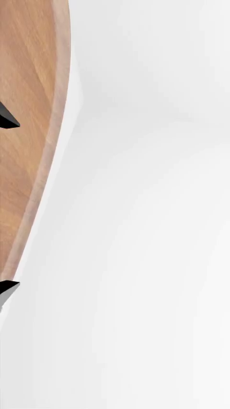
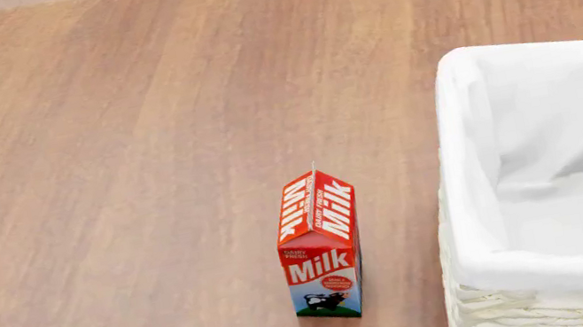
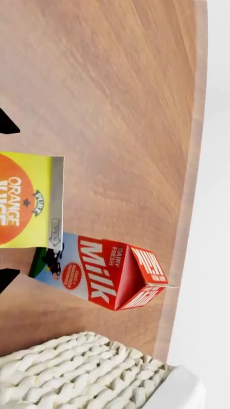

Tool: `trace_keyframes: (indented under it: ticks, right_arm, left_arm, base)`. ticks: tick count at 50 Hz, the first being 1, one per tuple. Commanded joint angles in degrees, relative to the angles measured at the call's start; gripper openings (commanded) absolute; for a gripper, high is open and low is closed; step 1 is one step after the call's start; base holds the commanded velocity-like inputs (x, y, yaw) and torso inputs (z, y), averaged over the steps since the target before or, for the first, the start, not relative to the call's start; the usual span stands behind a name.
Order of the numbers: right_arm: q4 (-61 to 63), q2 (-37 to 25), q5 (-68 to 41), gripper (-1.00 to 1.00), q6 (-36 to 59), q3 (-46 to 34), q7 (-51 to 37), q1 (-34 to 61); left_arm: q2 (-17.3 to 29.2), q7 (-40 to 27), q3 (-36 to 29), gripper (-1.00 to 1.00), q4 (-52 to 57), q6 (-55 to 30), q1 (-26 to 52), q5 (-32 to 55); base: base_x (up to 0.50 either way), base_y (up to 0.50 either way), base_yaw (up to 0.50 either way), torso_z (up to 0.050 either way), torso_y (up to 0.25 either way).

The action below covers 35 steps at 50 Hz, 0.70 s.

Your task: Pick up the orange juice, and put it in the basket.

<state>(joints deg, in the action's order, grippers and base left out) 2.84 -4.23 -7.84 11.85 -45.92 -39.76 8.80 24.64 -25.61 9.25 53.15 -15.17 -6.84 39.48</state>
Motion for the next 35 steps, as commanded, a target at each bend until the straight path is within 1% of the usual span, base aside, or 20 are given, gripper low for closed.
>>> trace_keyframes:
  ticks: [1,35]
  right_arm:
    - [-3.53,0.38,-1.48,1.00,-1.50,0.10,0.02,1.59]
    - [-11.14,0.79,-5.48,1.00,-4.14,-0.30,1.13,6.32]
  left_arm:
    - [0.05,0.08,-0.29,1.00,-0.55,0.55,-0.09,-0.34]
    - [0.61,-0.50,-1.68,1.00,-1.11,0.77,0.31,-0.60]
  base:
    - [0.00,0.00,0.00,0.000,0.000]
    - [0.00,0.00,0.00,0.000,0.000]
